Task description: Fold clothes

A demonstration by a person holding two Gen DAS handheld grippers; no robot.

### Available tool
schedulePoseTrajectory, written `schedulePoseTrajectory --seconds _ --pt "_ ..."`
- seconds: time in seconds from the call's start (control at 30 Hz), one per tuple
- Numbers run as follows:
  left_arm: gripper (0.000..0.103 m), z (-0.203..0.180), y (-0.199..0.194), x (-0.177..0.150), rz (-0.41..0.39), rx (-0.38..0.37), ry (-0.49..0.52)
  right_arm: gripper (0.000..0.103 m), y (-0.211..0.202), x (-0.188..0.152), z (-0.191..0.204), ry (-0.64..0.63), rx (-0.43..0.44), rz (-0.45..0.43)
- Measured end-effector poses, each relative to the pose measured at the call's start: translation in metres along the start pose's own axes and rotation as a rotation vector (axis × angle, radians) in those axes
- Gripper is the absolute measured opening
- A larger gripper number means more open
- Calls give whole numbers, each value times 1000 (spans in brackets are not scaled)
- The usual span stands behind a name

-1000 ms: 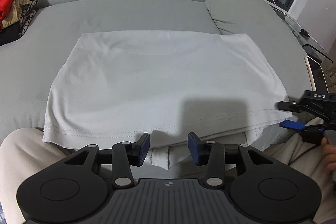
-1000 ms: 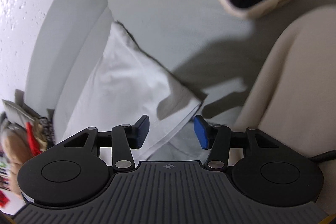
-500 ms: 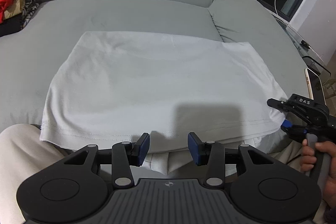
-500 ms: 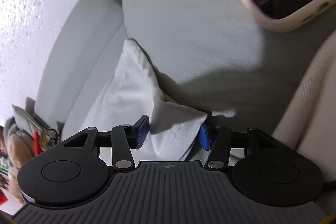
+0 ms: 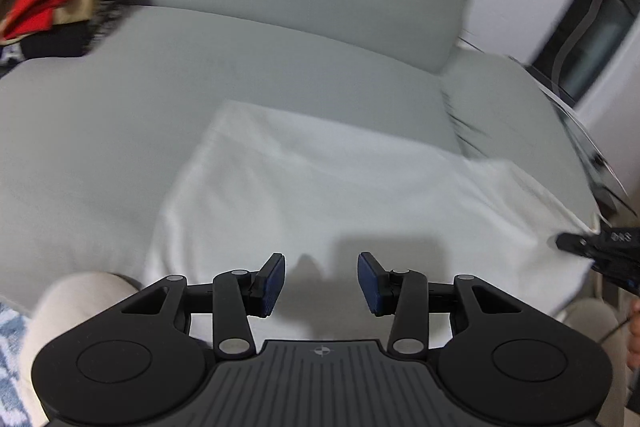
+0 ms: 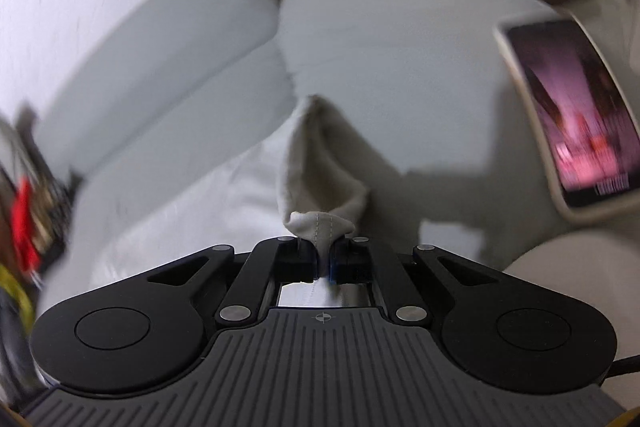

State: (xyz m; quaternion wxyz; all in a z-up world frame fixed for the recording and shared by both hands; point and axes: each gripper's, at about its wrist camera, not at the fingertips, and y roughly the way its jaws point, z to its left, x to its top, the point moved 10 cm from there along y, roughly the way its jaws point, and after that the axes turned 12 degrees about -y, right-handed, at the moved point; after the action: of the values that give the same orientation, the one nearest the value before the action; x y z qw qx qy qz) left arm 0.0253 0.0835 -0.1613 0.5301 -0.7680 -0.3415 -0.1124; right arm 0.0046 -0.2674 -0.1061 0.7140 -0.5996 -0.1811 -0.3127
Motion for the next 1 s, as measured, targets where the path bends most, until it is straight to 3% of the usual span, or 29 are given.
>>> schedulePoseTrajectory --seconds 0.13,0.27,0.37,0.47,0.67,0.8,0.9,0.93,1.0 --pt "41 23 -9 14 -35 21 -68 5 8 15 72 -205 45 1" --pt "41 36 -10 13 -28 19 -98 5 18 4 146 -375 131 10" --pt "41 37 -7 7 -7 11 -85 5 29 -5 160 -390 137 37" --pt "42 31 0 -2 30 -8 -56 5 38 -1 120 -283 83 68" --pt "42 7 19 -16 95 -50 9 6 26 8 -15 -83 -143 77" --pt "42 -5 26 -26 121 -52 48 21 16 -5 -62 -25 -164 150" --pt "42 -10 32 -33 137 -45 77 40 11 -5 -72 -57 -223 184" --pt "42 -10 36 -34 139 -39 91 51 10 -5 -71 -66 -231 205" --pt "41 -5 42 -35 123 8 109 55 8 -1 -70 -70 -237 219"
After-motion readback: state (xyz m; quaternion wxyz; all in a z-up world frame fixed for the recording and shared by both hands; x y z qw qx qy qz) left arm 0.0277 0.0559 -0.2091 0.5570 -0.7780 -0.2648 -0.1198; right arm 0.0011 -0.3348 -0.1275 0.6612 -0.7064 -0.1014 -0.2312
